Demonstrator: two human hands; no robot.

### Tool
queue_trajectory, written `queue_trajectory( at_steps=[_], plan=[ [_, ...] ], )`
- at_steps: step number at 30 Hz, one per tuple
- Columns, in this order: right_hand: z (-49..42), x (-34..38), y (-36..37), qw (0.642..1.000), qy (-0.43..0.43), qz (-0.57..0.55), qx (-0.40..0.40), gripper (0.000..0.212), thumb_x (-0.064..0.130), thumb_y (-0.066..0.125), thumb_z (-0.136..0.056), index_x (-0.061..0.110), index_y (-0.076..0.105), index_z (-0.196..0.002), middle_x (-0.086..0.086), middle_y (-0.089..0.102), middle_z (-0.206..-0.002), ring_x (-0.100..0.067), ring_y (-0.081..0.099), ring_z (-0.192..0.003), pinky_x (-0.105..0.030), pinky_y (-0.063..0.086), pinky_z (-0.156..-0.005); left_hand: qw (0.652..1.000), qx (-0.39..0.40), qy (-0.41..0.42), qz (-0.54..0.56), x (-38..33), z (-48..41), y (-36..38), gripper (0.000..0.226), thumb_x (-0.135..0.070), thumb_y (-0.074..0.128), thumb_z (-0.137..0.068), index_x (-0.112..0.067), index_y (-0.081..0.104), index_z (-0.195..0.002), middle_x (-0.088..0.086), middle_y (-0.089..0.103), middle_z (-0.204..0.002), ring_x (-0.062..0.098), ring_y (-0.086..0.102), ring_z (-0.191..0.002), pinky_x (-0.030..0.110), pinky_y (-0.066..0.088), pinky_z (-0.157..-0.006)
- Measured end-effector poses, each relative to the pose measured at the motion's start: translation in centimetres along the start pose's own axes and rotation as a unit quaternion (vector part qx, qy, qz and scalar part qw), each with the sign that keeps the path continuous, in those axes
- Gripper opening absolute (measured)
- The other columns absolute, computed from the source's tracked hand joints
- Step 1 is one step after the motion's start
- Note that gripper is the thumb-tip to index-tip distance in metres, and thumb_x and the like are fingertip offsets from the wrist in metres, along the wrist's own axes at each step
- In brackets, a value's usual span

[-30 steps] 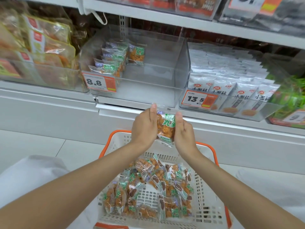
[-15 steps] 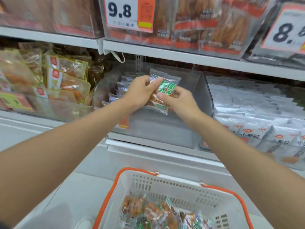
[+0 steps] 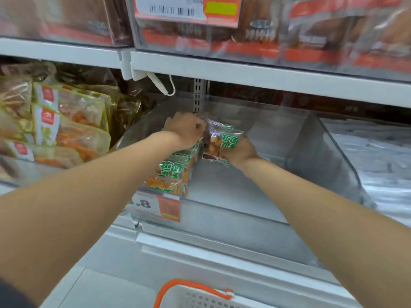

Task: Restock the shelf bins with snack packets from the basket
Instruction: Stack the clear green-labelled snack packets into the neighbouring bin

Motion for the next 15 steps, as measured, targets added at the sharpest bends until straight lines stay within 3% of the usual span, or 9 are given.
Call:
queue_trajectory(
  at_steps=[3, 8, 12, 15],
  plan=[
    [-0.4, 0.0, 0.4, 1.0, -0.02, -0.019, 0.006, 0.075, 0.047, 0.085, -0.06, 0.014, 0.056, -0.121, 0.001, 0.066, -0.111, -0.018, 0.063, -0.102, -0.03, 0.052, -0.087, 1.0, -0.016, 0.009, 0.015, 0.4, 0.4, 0.0, 0.036, -0.03, 0.034, -0.104, -0.027, 0.069, -0.113, 0.0, 0.063, -0.125, 0.028, 0.051, -0.121, 0.052, 0.027, -0.109],
    [-0.4, 0.3, 0.8, 0.999, -0.039, 0.014, -0.029, 0.069, 0.04, 0.083, -0.072, 0.015, 0.051, -0.128, -0.003, 0.066, -0.116, -0.022, 0.062, -0.105, -0.022, 0.043, -0.076, 0.999, -0.014, 0.022, 0.029, 0.6, 1.1, -0.3, 0.038, -0.033, 0.034, -0.105, -0.037, 0.049, -0.139, -0.004, 0.045, -0.149, 0.026, 0.042, -0.135, 0.052, 0.017, -0.117],
    [0.2, 0.6, 0.8, 1.0, -0.025, 0.005, -0.009, 0.068, 0.032, 0.078, -0.079, 0.013, 0.041, -0.132, -0.006, 0.062, -0.119, -0.025, 0.06, -0.106, -0.025, 0.043, -0.077, 1.0, 0.004, 0.026, 0.004, 0.5, 1.0, -0.2, 0.038, -0.036, 0.03, -0.105, -0.04, 0.047, -0.14, -0.005, 0.043, -0.15, 0.026, 0.033, -0.141, 0.053, 0.018, -0.116],
    [0.8, 0.9, 0.9, 0.999, -0.029, 0.003, 0.015, 0.068, 0.037, 0.081, -0.071, 0.02, 0.047, -0.129, 0.001, 0.064, -0.118, -0.02, 0.062, -0.107, -0.025, 0.046, -0.079, 0.999, 0.026, 0.022, -0.027, 0.1, 1.2, -0.3, 0.04, -0.04, 0.026, -0.106, -0.04, 0.046, -0.14, -0.002, 0.041, -0.151, 0.027, 0.03, -0.142, 0.052, 0.019, -0.115]
  ],
)
Point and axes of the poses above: each hand's wrist, its own z-axis away from the middle knuckle, its own y-axis out of the palm, x = y × z, the point moved 3 cm from there along -z, towards the middle knuckle
